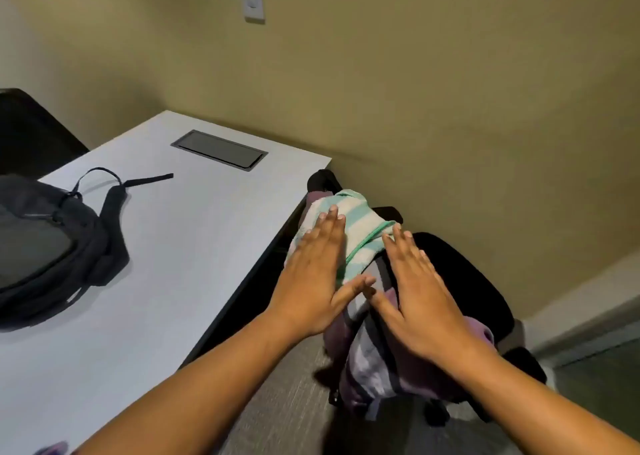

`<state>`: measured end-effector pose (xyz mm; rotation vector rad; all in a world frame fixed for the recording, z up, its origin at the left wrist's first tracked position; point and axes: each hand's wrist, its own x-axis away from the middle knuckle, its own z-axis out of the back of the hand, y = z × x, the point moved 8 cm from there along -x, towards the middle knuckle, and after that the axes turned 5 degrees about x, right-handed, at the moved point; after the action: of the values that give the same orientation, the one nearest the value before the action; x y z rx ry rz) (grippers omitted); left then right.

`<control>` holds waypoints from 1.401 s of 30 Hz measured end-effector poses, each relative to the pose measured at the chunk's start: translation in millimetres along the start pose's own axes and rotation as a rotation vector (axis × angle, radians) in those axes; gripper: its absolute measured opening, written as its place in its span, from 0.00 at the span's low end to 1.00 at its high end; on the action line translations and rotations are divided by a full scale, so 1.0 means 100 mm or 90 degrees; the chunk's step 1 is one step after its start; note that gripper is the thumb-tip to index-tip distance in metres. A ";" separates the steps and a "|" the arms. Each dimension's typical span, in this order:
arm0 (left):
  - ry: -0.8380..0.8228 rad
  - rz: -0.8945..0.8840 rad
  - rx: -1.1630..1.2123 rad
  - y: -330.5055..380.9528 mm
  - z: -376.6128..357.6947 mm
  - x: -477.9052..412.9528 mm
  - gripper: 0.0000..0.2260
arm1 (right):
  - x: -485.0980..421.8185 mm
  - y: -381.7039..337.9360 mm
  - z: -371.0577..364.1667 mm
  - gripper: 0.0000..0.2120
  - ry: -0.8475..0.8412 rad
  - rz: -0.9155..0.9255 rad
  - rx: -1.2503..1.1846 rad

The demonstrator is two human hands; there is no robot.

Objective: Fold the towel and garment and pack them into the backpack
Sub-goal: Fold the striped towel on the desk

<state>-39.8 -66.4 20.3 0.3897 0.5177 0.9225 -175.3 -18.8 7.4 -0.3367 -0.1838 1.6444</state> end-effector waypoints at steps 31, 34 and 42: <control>-0.059 -0.106 0.162 0.70 0.45 -0.03 0.08 | 0.01 0.04 0.33 0.27 0.149 -0.020 -0.103; 0.038 -0.141 0.141 0.75 0.85 0.05 0.09 | 0.00 -0.16 0.72 0.17 0.295 0.106 -0.193; 0.195 -0.045 0.136 0.37 1.72 -0.04 0.53 | -0.27 -0.97 1.47 0.16 0.444 0.441 -0.201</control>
<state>33.6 -66.3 180.2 0.4223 0.9094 0.8657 -129.3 -23.4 179.6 -1.2995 0.2341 2.0576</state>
